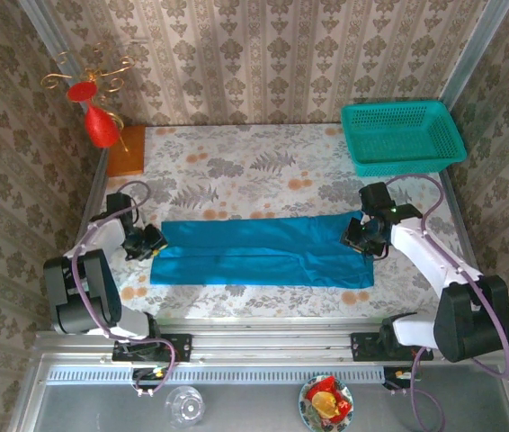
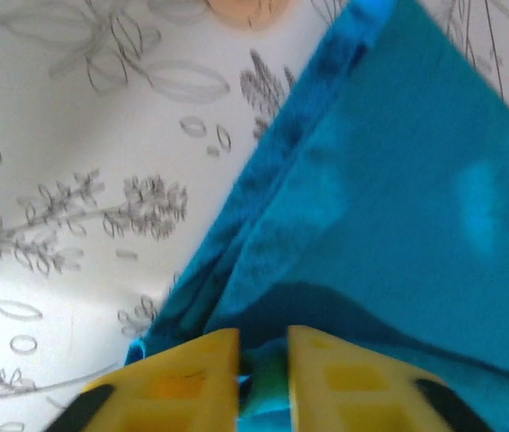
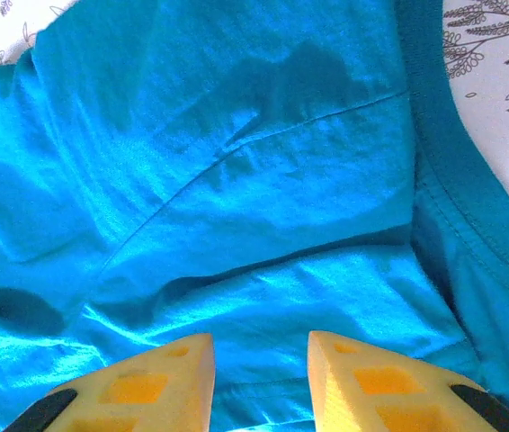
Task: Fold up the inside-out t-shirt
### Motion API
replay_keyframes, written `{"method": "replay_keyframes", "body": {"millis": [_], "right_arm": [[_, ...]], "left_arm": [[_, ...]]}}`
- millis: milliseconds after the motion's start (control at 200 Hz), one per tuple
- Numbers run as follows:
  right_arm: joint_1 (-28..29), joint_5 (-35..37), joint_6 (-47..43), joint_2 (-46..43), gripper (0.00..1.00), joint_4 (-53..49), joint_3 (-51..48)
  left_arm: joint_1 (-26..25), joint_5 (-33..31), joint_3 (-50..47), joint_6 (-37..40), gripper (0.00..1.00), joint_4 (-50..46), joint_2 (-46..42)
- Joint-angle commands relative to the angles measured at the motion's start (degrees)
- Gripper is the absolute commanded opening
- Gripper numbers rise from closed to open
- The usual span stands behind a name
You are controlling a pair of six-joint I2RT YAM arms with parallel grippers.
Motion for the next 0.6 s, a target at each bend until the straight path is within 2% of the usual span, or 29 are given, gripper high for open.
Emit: {"method": "replay_keyframes", "body": {"millis": [0, 280, 420, 595], "right_arm": [[-0.44, 1.28, -1.32, -1.98, 0.35, -3.95, 2.14], [-0.51, 1.29, -1.99, -2.92, 0.34, -5.46, 3.21], [-0.56, 0.62, -2.02, -2.50, 0.34, -4.97, 3.72], [-0.47, -3.54, -1.38, -1.61, 0.34, -1.93, 4.01]], "left_arm": [[-1.36, 1.36, -3.04, -1.12, 0.14, -2.69, -3.72], [-3.91, -2.07, -7.69, -7.34, 0.11, -4.51, -13.26], [-3.83, -4.96, -6.81, -8.10, 0.22, -5.33, -16.73], [-4.61, -4.64, 0.21, -5.47, 0.30, -6.30, -13.16]]}}
